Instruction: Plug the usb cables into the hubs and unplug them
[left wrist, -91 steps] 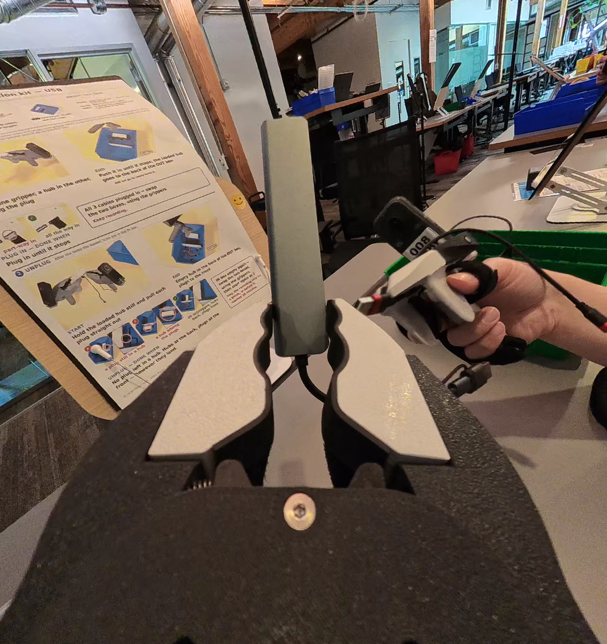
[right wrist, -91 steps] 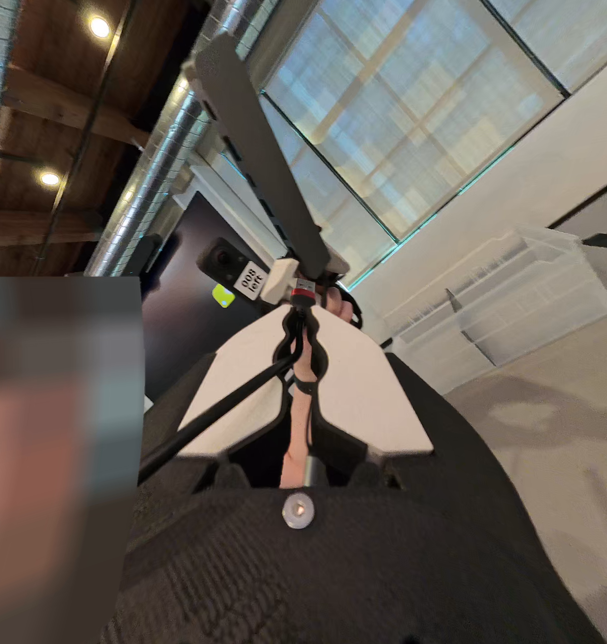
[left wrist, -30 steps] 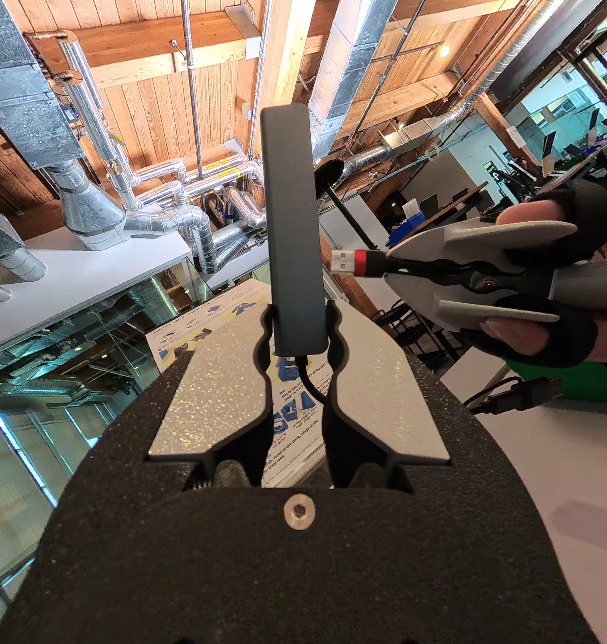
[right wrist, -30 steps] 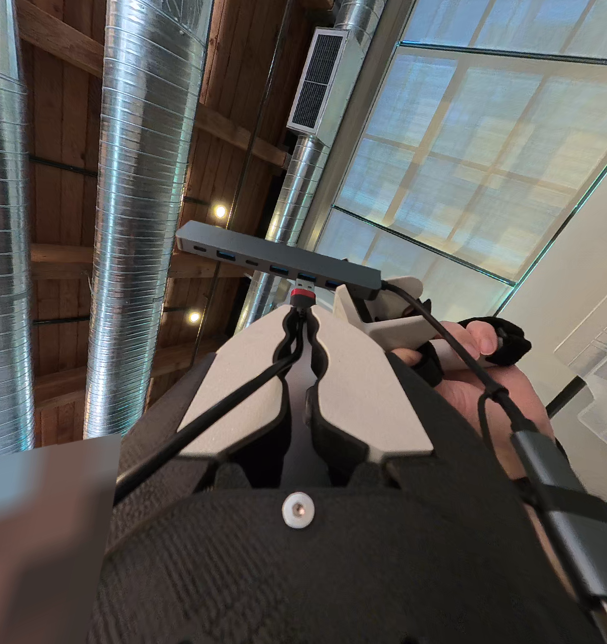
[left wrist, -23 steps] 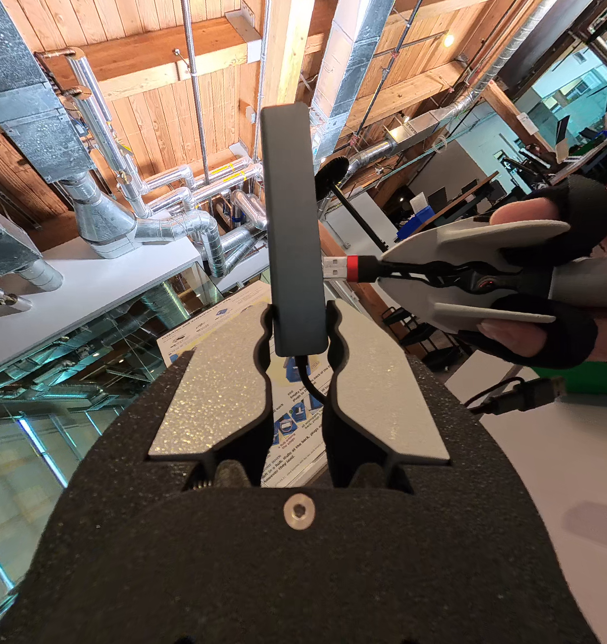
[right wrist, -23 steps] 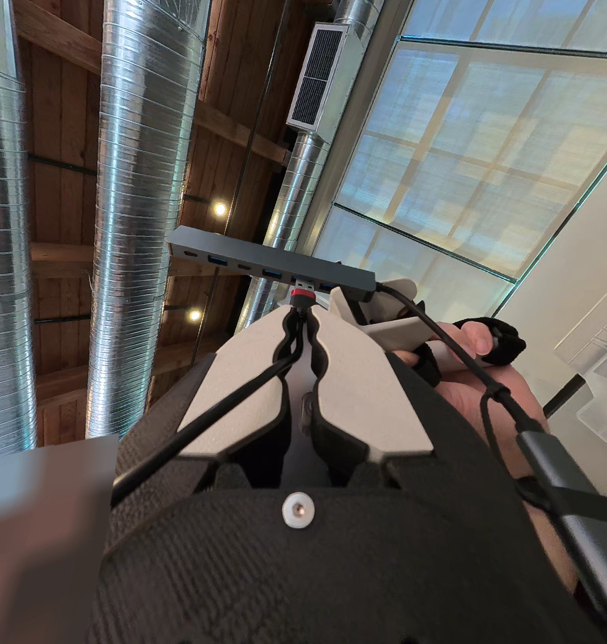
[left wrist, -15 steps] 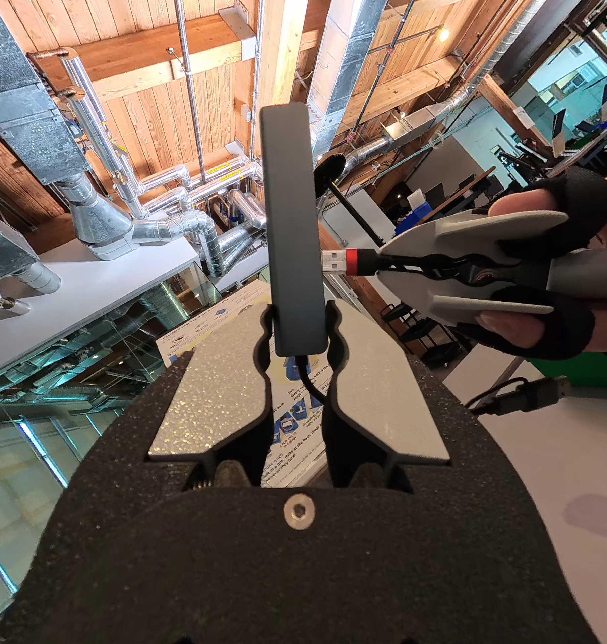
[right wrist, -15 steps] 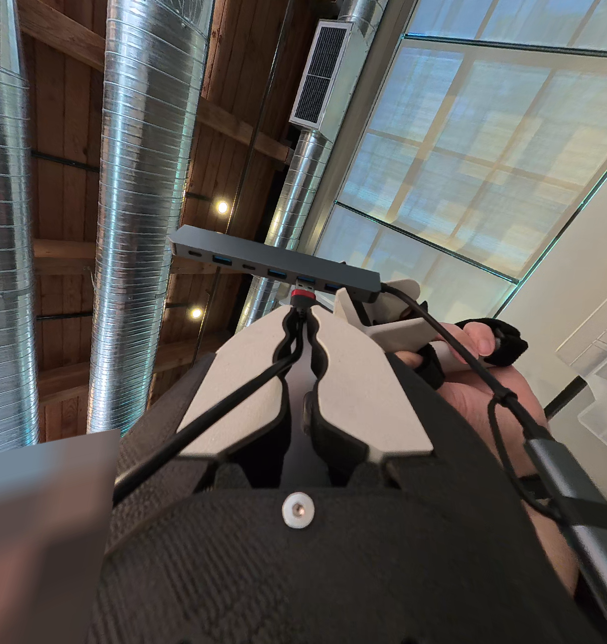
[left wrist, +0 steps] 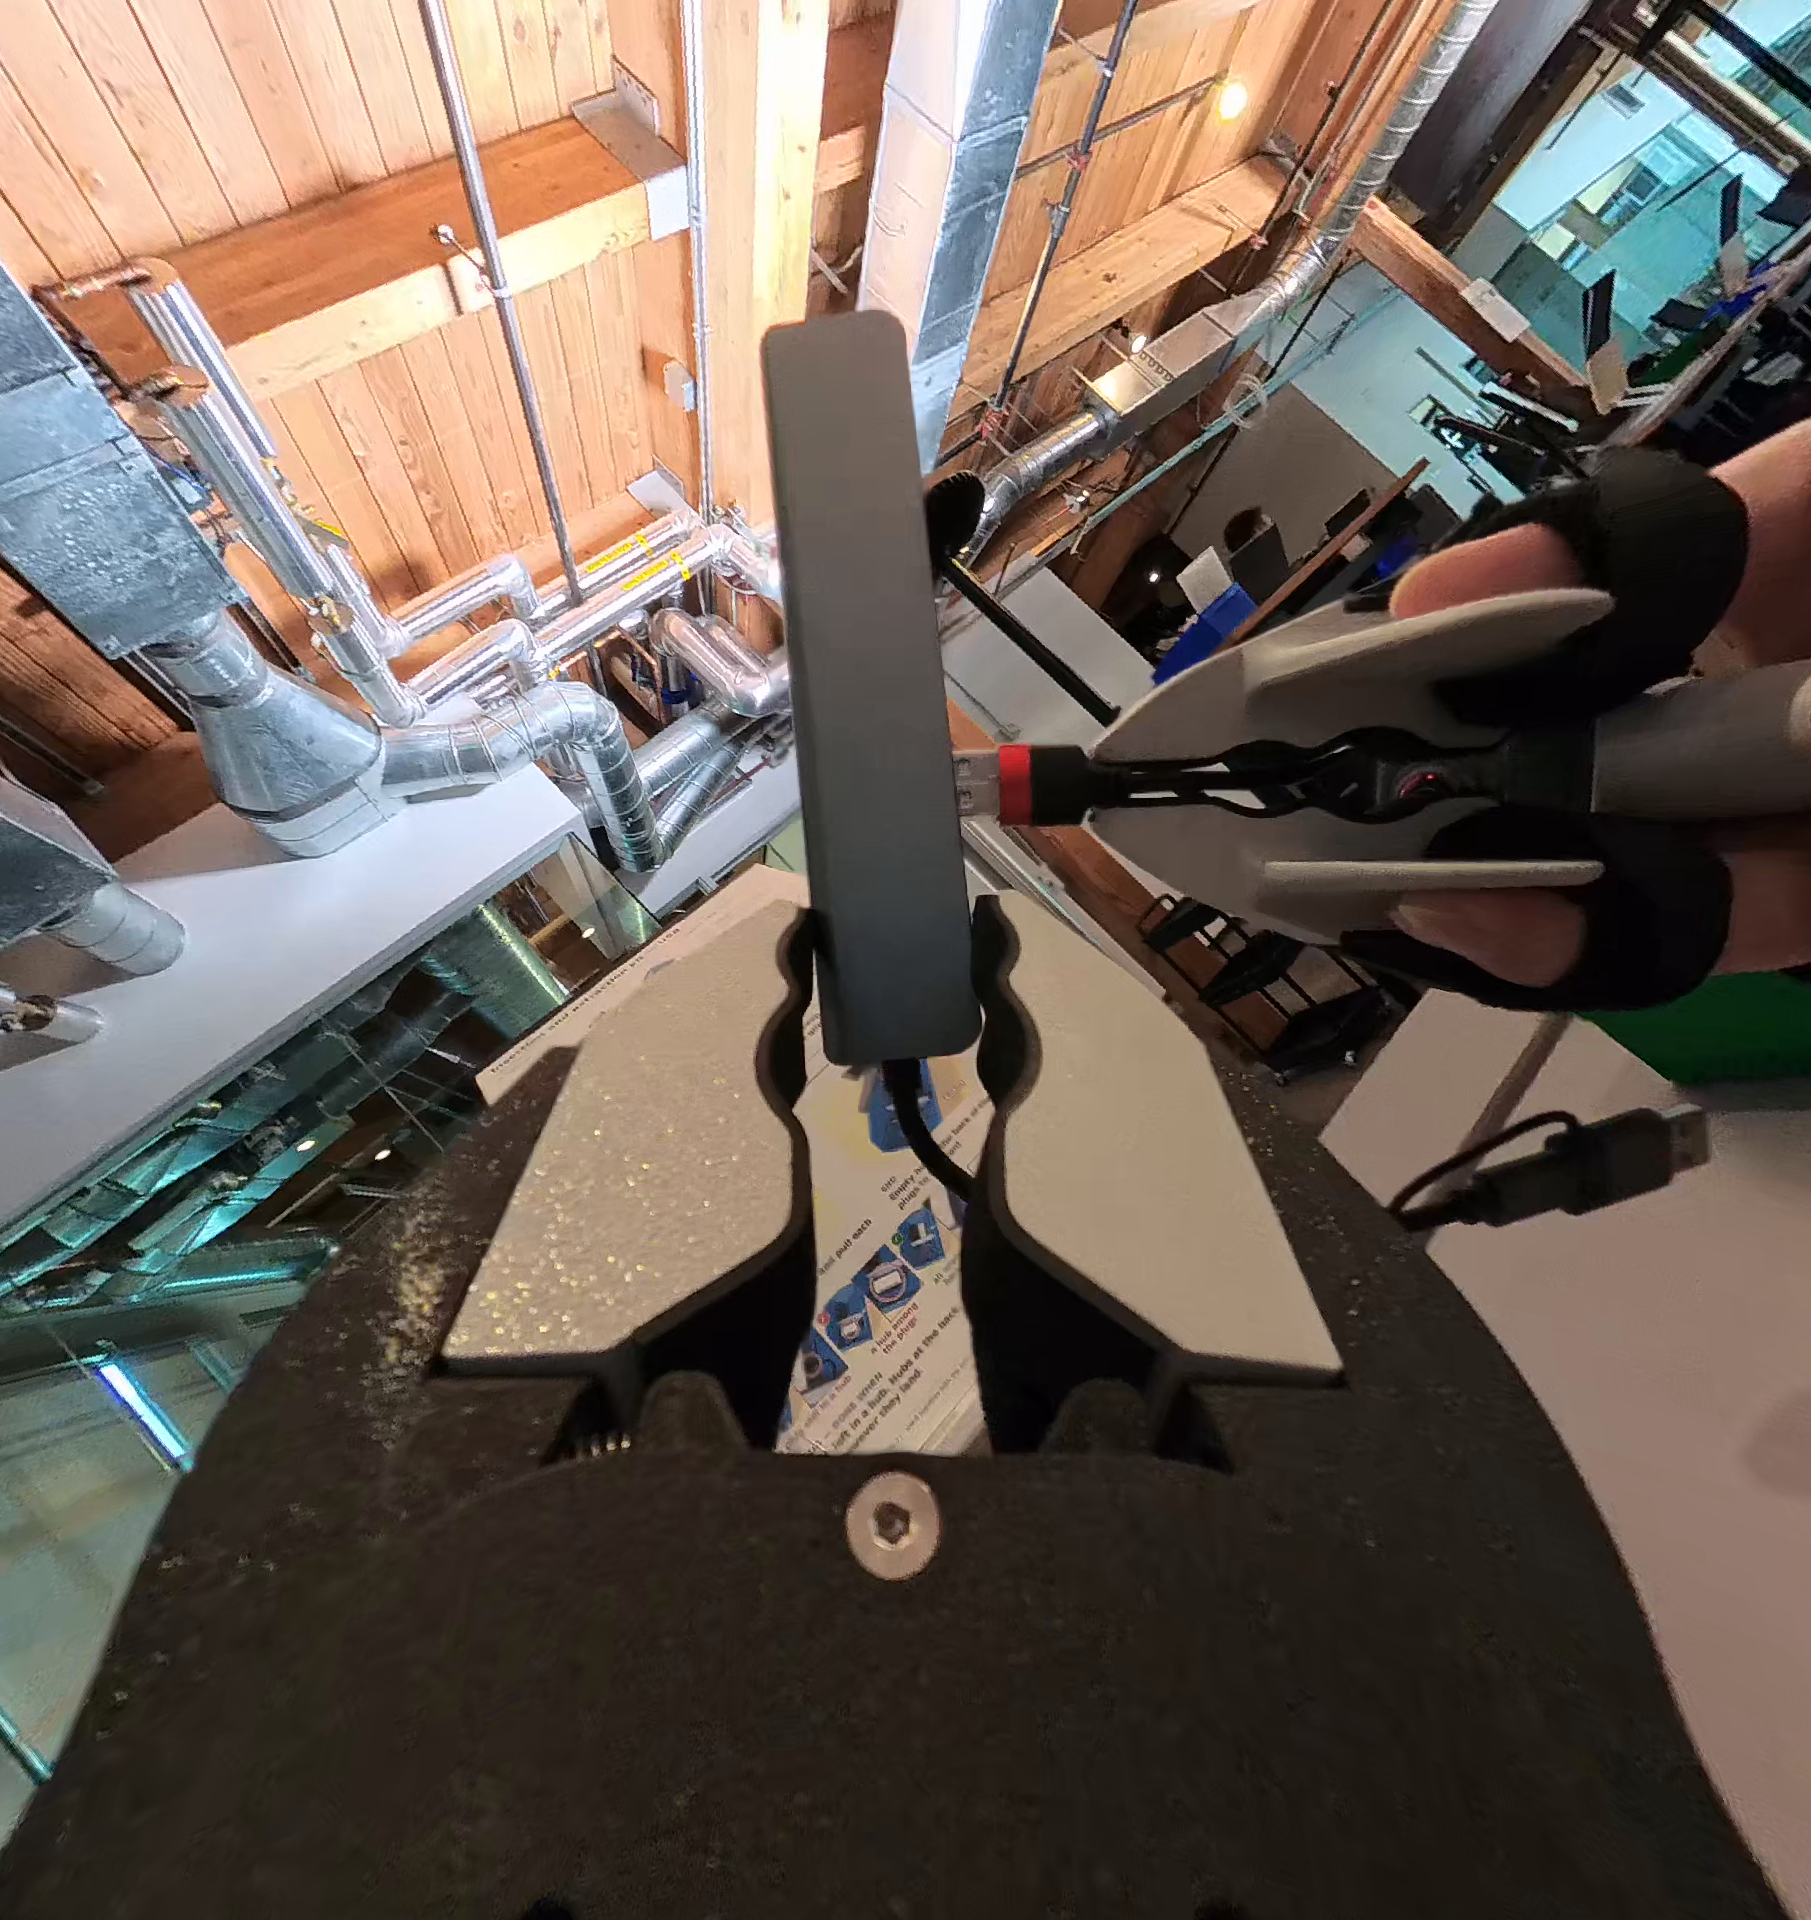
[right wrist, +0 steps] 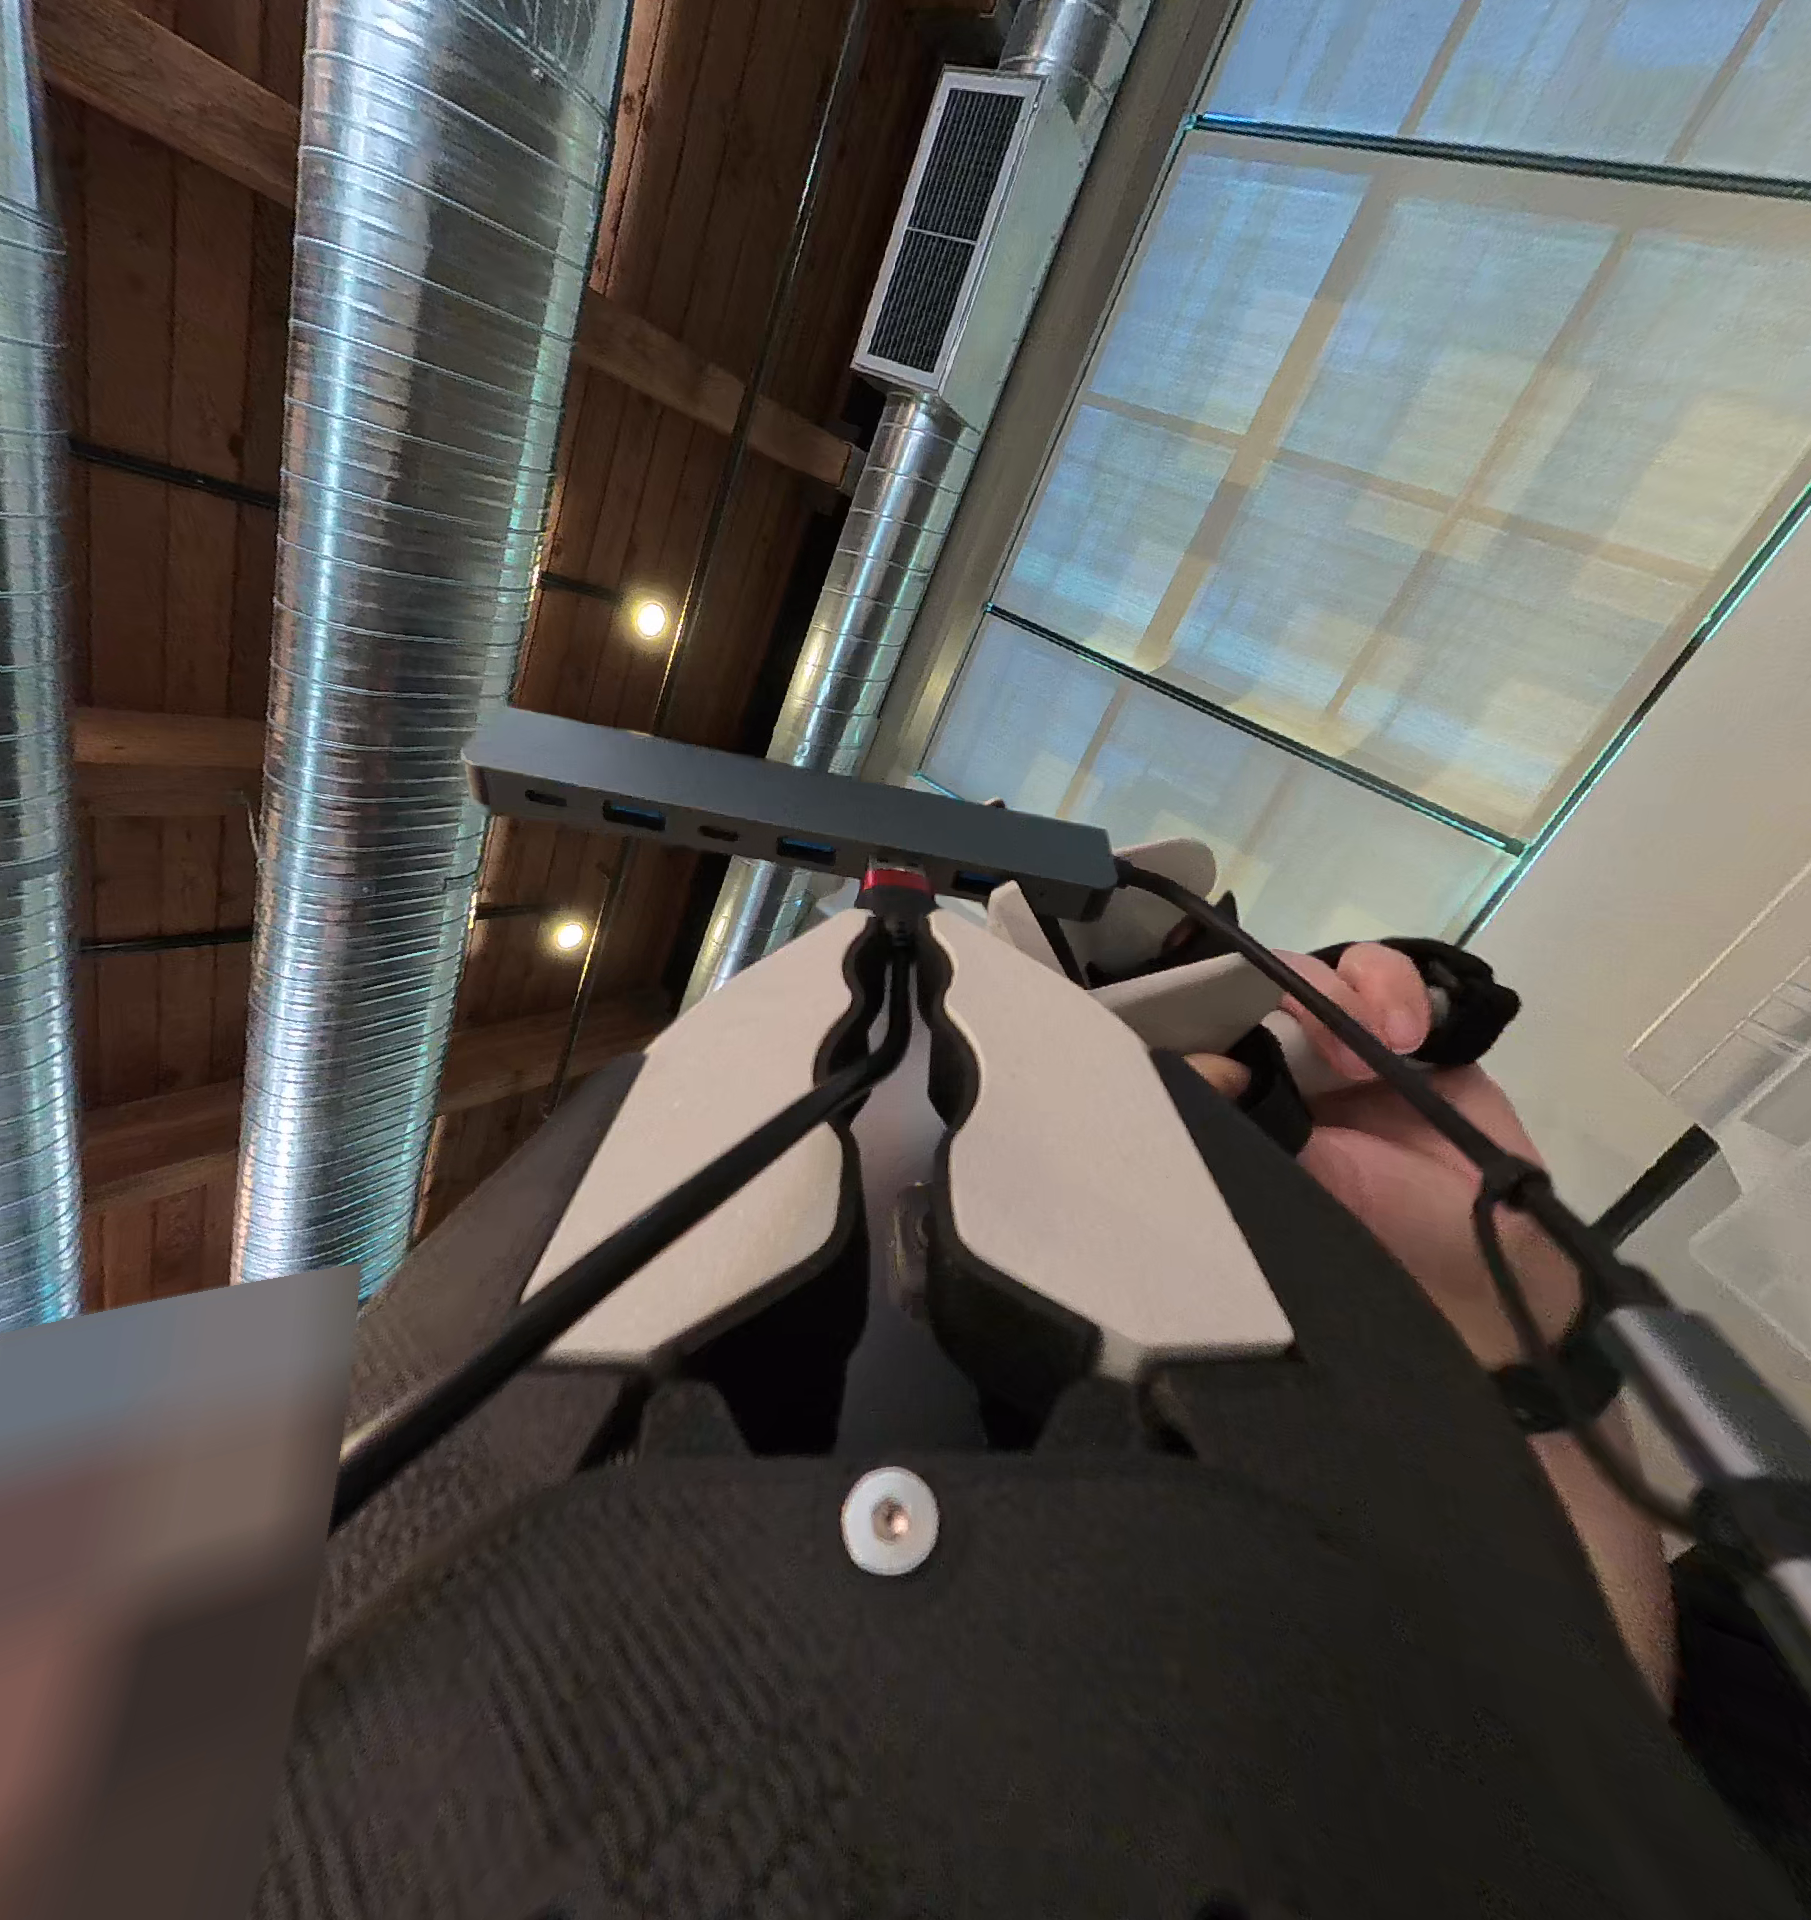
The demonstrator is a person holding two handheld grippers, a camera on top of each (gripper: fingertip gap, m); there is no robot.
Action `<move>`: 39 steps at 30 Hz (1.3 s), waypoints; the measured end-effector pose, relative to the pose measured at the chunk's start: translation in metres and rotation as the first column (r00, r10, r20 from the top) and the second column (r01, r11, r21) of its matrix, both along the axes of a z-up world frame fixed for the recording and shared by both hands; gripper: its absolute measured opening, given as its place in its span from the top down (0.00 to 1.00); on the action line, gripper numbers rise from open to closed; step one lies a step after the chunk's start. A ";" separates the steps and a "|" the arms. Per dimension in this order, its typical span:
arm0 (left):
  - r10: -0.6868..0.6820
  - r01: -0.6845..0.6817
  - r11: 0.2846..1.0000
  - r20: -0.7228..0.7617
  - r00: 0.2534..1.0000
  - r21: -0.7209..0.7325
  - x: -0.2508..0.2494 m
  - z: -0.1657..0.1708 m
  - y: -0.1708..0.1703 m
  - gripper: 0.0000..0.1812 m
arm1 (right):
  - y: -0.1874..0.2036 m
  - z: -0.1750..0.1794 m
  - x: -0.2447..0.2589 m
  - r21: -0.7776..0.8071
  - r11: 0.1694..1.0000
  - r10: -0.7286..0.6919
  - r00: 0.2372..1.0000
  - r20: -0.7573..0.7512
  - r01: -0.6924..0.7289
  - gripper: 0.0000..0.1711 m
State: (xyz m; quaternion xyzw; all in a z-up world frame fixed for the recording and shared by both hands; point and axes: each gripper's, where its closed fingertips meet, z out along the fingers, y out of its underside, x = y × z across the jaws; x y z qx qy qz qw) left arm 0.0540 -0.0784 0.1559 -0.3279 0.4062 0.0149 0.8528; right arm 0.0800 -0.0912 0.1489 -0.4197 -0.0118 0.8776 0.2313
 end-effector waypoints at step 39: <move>0.124 -0.150 0.981 -0.198 0.972 -0.125 0.019 -0.032 0.025 0.84 | 0.020 -0.019 -0.002 -0.025 0.995 -0.099 0.994 0.055 0.100 1.00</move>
